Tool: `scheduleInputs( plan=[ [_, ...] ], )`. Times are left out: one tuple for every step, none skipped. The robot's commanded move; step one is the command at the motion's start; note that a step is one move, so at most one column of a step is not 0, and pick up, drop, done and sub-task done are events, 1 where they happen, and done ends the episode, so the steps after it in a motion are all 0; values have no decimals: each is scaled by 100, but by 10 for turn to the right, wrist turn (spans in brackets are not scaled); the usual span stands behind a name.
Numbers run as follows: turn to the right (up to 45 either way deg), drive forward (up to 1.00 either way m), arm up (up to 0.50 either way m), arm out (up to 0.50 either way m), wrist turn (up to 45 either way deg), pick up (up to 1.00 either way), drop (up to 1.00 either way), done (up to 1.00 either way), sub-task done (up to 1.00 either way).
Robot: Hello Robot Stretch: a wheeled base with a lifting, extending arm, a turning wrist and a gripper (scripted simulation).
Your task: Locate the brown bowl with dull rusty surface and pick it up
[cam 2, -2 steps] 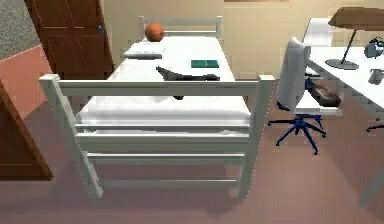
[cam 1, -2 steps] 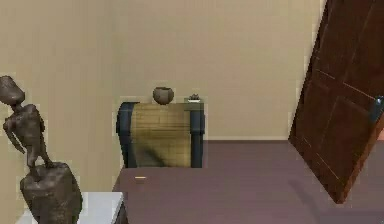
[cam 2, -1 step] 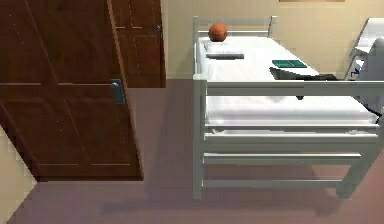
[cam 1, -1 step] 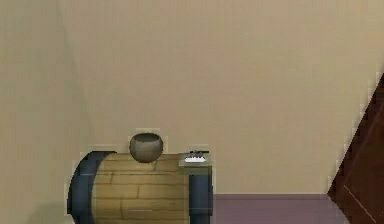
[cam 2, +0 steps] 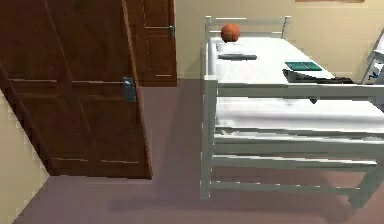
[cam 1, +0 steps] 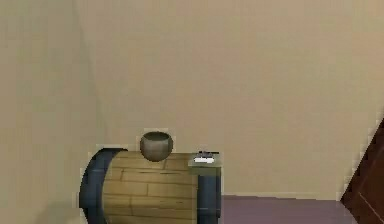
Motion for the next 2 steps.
scheduleInputs(
  plan=[
    [0, 20, 0, 0, 0, 0, 0, 0, 0],
    [-450, 0, 0, 0, 0, 0, 0, 0, 0]
  ],
)
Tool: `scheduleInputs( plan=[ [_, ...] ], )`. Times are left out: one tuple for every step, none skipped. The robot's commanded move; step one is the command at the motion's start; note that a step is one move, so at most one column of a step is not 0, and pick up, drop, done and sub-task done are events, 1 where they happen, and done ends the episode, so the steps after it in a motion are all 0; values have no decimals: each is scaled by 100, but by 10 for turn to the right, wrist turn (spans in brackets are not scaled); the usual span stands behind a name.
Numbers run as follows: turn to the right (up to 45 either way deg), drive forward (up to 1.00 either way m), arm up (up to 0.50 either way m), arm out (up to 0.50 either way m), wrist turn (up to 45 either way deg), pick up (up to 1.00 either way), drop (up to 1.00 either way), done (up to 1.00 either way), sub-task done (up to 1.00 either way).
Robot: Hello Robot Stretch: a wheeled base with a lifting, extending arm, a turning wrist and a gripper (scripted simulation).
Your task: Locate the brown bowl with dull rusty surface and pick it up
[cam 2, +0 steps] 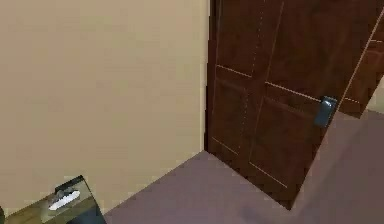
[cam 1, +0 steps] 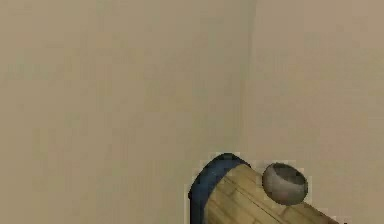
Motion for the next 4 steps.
scheduleInputs(
  plan=[
    [-450, 0, 0, 0, 0, 0, 0, 0, 0],
    [-150, 0, 0, 0, 0, 0, 0, 0, 0],
    [0, 0, 50, 0, 0, 0, 0, 0, 0],
    [0, 0, 28, 0, 0, 0, 0, 0, 0]
  ],
)
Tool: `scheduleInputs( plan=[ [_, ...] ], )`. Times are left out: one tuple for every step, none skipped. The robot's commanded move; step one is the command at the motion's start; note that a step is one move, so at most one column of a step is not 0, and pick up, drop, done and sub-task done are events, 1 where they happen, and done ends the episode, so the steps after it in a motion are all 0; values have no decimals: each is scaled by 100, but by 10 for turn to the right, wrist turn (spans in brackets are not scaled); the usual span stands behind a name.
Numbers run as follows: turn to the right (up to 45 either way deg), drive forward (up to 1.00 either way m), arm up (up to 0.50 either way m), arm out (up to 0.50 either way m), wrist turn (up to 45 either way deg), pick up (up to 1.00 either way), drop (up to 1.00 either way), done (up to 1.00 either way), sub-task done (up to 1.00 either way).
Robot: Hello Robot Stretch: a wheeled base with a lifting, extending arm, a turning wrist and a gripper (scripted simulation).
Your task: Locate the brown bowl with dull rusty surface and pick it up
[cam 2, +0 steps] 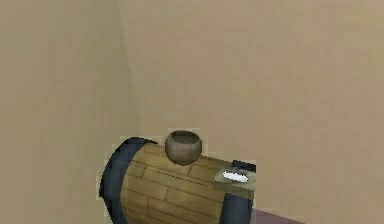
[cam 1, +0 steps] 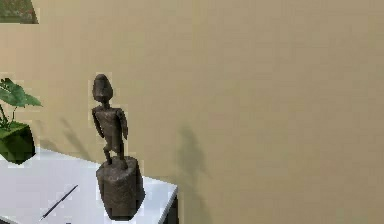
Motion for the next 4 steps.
scheduleInputs(
  plan=[
    [0, 0, 0, 44, 0, 0, 0, 0, 0],
    [0, 0, 0, 0, 450, 0, 0, 0, 0],
    [0, 0, 0, 0, 450, 0, 0, 0, 0],
    [0, 0, 0, 0, 450, 0, 0, 0, 0]
  ],
)
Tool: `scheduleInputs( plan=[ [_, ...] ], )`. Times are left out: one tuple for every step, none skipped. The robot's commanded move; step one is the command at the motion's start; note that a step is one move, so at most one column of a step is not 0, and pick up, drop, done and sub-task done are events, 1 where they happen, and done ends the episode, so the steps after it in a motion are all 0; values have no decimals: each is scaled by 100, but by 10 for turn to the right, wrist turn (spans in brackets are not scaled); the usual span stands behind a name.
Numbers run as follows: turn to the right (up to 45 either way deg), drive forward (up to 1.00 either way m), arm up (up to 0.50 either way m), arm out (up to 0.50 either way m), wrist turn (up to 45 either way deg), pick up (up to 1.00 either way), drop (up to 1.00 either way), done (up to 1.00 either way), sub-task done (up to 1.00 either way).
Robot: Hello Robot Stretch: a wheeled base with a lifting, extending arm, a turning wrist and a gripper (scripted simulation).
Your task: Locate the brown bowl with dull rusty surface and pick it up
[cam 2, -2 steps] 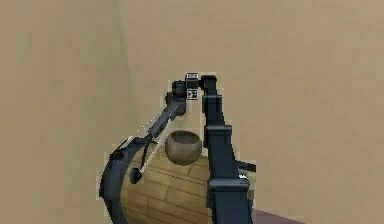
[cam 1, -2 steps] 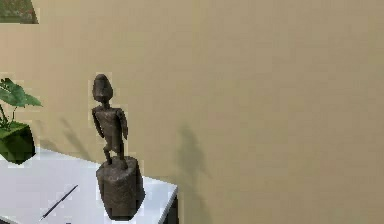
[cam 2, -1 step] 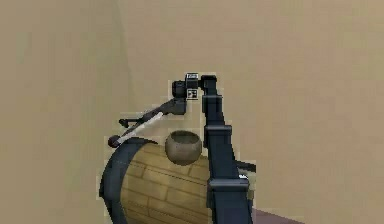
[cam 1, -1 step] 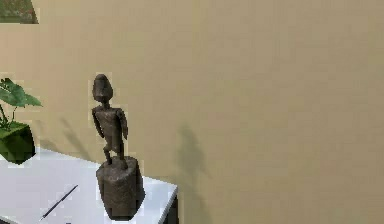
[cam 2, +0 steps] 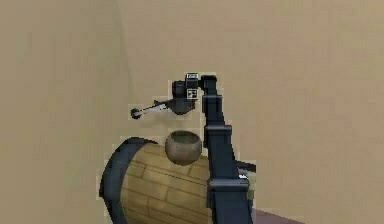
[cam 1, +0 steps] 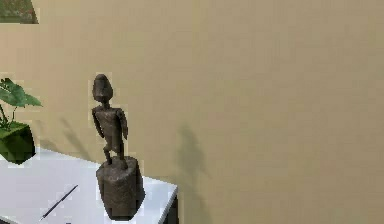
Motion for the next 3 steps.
scheduleInputs(
  plan=[
    [0, 0, 0, 0, 450, 0, 0, 0, 0],
    [0, 0, -30, 0, 0, 0, 0, 0, 0],
    [0, 0, 0, 0, 0, 100, 0, 0, 0]
  ],
)
